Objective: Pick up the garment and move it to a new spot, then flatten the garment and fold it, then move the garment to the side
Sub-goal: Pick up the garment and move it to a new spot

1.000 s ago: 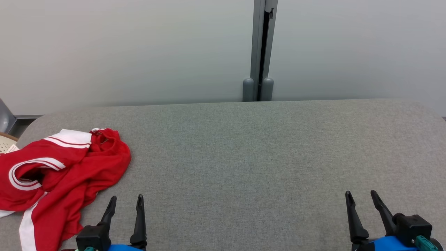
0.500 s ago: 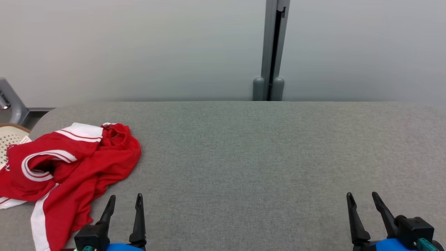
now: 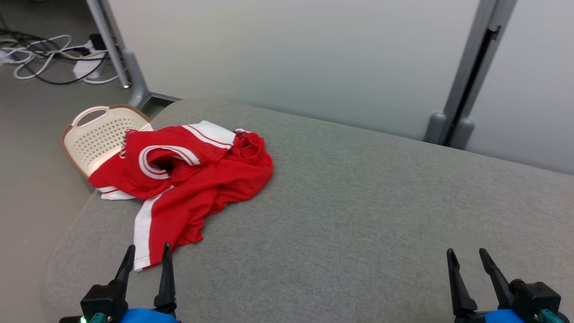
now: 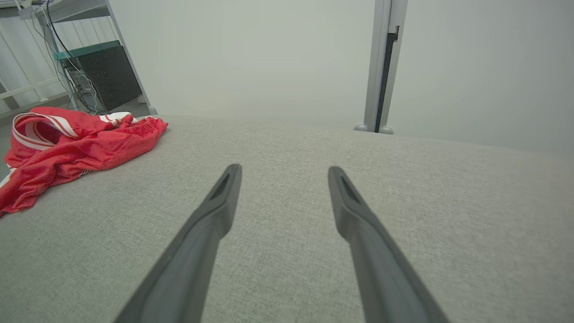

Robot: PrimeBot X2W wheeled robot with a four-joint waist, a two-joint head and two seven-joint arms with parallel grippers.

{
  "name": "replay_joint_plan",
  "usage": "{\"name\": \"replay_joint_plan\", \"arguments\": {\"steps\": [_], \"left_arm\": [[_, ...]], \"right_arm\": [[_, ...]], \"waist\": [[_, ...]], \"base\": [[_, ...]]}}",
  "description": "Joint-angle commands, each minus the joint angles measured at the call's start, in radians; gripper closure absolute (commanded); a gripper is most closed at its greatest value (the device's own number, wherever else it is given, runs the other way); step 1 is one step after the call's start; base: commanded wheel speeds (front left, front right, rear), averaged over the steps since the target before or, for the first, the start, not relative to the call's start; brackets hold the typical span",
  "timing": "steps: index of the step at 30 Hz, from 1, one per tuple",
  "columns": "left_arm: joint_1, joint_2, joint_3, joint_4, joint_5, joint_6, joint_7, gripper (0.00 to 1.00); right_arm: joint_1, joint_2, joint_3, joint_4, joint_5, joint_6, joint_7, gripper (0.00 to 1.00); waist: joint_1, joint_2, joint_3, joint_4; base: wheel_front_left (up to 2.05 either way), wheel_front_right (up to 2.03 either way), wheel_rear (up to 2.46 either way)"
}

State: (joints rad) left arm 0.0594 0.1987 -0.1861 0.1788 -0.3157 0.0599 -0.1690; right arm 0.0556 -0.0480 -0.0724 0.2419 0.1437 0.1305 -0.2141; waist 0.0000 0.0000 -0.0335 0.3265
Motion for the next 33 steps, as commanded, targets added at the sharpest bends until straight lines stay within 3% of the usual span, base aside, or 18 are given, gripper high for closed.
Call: {"name": "replay_joint_plan", "arguments": {"steps": [1,6,18,28,33], "left_arm": [[0.01,0.009,0.003,-0.006,0.0,0.001,0.003,0.0],[0.036,0.02,0.027,-0.022,-0.012,0.021,-0.005,0.0],[0.096,0.003,0.073,-0.063,-0.044,0.064,-0.054,0.0],[0.069,0.018,0.061,-0.06,-0.052,0.052,-0.034,0.0],[0.009,0.035,0.077,-0.1,-0.089,0.037,0.028,0.0]], "right_arm": [[0.004,-0.004,-0.001,0.004,0.007,0.0,-0.007,0.0],[-0.027,-0.004,0.026,0.011,0.0,0.001,-0.009,0.0],[-0.107,-0.004,0.098,0.036,-0.023,0.0,0.015,0.0],[-0.088,-0.004,0.08,0.053,-0.01,0.0,0.002,0.0],[-0.065,-0.004,0.07,0.051,-0.006,0.0,-0.003,0.0]], "waist": [[0.0,0.0,0.001,0.113],[0.0,0.0,0.013,0.189],[0.0,0.0,0.055,0.214],[0.0,0.0,0.043,0.206],[0.0,0.0,0.033,0.201]], "base": [[0.0,0.0,0.0],[0.0,0.0,0.0],[0.0,0.0,0.0],[0.0,0.0,0.0],[0.0,0.0,0.0]]}}
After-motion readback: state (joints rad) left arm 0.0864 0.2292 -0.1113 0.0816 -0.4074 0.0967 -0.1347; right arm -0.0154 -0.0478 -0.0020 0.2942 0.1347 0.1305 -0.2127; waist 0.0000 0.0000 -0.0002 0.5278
